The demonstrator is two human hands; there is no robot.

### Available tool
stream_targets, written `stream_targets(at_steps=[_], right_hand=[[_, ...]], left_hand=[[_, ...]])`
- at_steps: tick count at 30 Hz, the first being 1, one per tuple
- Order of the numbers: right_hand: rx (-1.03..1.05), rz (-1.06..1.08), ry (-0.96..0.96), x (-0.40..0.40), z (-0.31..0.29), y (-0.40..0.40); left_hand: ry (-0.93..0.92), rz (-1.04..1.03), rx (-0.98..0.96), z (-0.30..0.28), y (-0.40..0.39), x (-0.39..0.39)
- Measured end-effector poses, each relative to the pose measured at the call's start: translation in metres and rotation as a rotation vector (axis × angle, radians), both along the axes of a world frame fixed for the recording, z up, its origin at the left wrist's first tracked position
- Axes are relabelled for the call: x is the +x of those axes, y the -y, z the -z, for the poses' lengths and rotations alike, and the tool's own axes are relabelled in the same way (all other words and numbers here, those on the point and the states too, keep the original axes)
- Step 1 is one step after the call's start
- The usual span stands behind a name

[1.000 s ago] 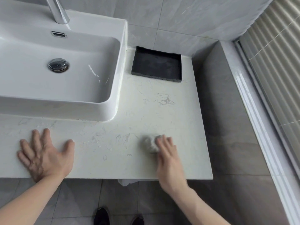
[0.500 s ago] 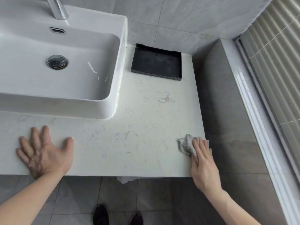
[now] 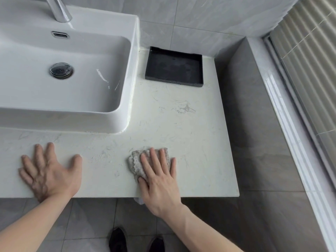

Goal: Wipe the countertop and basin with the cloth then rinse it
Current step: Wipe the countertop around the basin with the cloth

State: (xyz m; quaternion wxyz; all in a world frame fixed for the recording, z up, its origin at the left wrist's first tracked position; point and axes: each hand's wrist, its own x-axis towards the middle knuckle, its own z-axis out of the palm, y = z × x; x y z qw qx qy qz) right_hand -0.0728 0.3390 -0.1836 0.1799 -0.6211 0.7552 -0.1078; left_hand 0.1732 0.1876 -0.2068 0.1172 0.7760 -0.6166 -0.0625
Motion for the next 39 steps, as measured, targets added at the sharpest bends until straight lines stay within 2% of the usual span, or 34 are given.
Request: stream_targets(at_steps=[4,8,13,17,20,23,26,30,34,39], right_hand=[[-0.009,0.013,-0.073,-0.039,0.006,-0.009],[-0.003,0.212,-0.122,-0.111,0.011,-0.018],[-0.016,0.454,-0.057,-0.188,0.009,-0.030],[-0.125,0.669,0.080,-0.181,-0.006,-0.017],[-0.194,0.586,0.193,-0.131,-0.012,0.004],[-0.160,0.341,0.234,-0.065,-0.009,0.023],[-0.076,0.072,0.183,-0.005,-0.003,0.029],[-0.027,-0.086,-0.006,0.021,0.006,0.014],[-0.030,-0.011,-0.083,-0.025,0.008,-0.001],[0.010,0.273,-0.141,-0.113,0.013,-0.011]], left_hand=[[-0.005,0.002,0.008,0.000,0.000,0.001],[0.003,0.004,0.007,-0.001,0.000,0.000],[0.027,0.004,0.009,-0.001,0.002,0.000],[0.035,-0.003,0.012,-0.001,0.002,0.000],[0.038,0.001,0.017,0.001,0.002,0.001],[0.030,0.007,0.014,0.000,0.002,0.000],[0.033,0.000,0.015,0.000,0.002,0.000],[0.028,-0.002,0.025,0.002,0.002,0.001],[0.021,0.001,0.020,0.000,0.002,0.001],[0.020,0.000,0.021,-0.002,0.001,0.000]])
